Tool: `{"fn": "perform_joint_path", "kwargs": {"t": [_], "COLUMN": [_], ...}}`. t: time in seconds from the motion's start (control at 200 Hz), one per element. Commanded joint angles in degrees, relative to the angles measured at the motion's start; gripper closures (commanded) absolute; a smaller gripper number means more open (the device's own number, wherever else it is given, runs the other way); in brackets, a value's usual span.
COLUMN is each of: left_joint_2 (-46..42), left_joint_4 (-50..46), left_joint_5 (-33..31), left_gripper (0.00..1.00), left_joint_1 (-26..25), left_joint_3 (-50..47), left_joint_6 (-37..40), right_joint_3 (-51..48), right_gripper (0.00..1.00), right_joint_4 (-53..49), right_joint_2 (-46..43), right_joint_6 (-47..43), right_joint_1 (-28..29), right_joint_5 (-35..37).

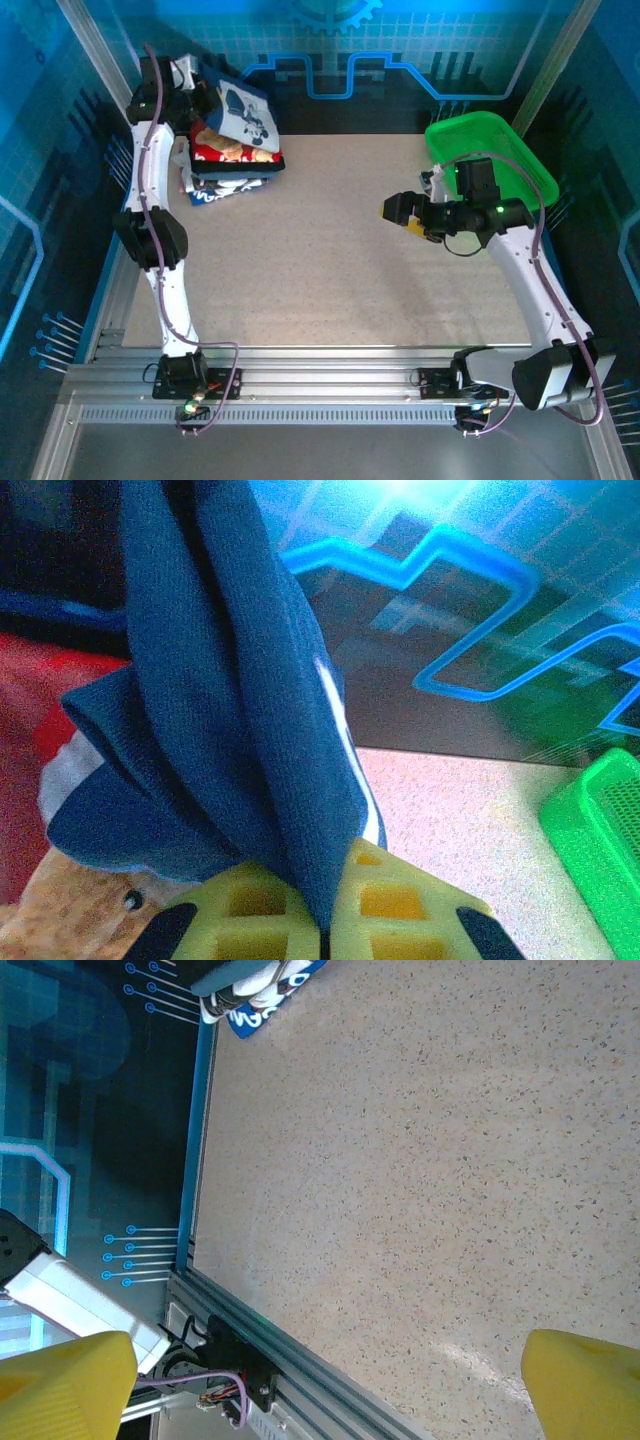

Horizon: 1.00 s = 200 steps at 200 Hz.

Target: Fold and stack the t-shirts

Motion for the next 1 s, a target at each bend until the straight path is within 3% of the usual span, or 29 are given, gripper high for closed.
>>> {"fn": "perform_joint_path", "kwargs": {"t": [0.0,0.035,0.065,0.115,0.255,0.28,0.305,0.525,0.655,0.74,0.855,0.996], "left_joint_2": [-0.43,-0.75,-1.07,-1.21,-3.43,-4.07,-4.74,-12.09,-18.81,-27.42,-42.84,-63.34], "left_joint_4": [2.13,2.43,2.67,3.04,5.04,5.20,5.44,6.93,10.59,15.56,22.80,29.67], "left_joint_5": [2.55,2.21,1.58,0.75,1.46,1.27,0.95,0.45,5.68,6.82,2.78,-11.67], "left_gripper": [1.00,0.99,0.90,0.62,0.31,0.09,0.01,0.01,0.01,0.01,0.01,0.01], "left_joint_1": [1.75,2.45,3.19,4.78,9.37,10.07,10.75,15.68,15.75,14.40,11.73,7.50], "left_joint_3": [-4.50,-6.40,-8.11,-10.36,-16.20,-16.67,-17.01,-14.67,-19.80,-32.24,-55.13,-83.23], "left_joint_6": [-0.37,-0.52,-0.39,-1.40,-5.17,-5.59,-6.23,-12.75,-15.98,-15.66,-12.62,-10.91], "right_joint_3": [2.46,2.84,3.17,3.55,4.27,4.28,4.28,4.28,4.37,3.59,-2.90,-19.35], "right_gripper": [0.00,0.00,0.00,0.00,0.00,0.00,0.00,0.00,0.00,0.00,0.00,0.00], "right_joint_4": [-2.17,-2.56,-2.92,-3.55,-5.41,-5.49,-5.50,-4.99,-6.39,-6.79,-0.92,16.95], "right_joint_2": [0.66,0.72,0.76,0.57,0.26,0.35,0.30,0.61,-0.15,-1.69,-5.98,-12.11], "right_joint_6": [-0.24,-0.36,-0.69,-1.15,-2.66,-2.77,-2.79,-3.76,-7.47,-11.33,-14.03,-13.72], "right_joint_1": [0.00,0.05,0.12,0.13,-0.01,0.00,-0.06,-0.18,-1.22,-2.26,-5.49,-10.37], "right_joint_5": [-1.45,-1.62,-1.88,-1.86,-1.07,-1.12,-1.25,-1.82,1.79,10.69,24.24,35.49]}}
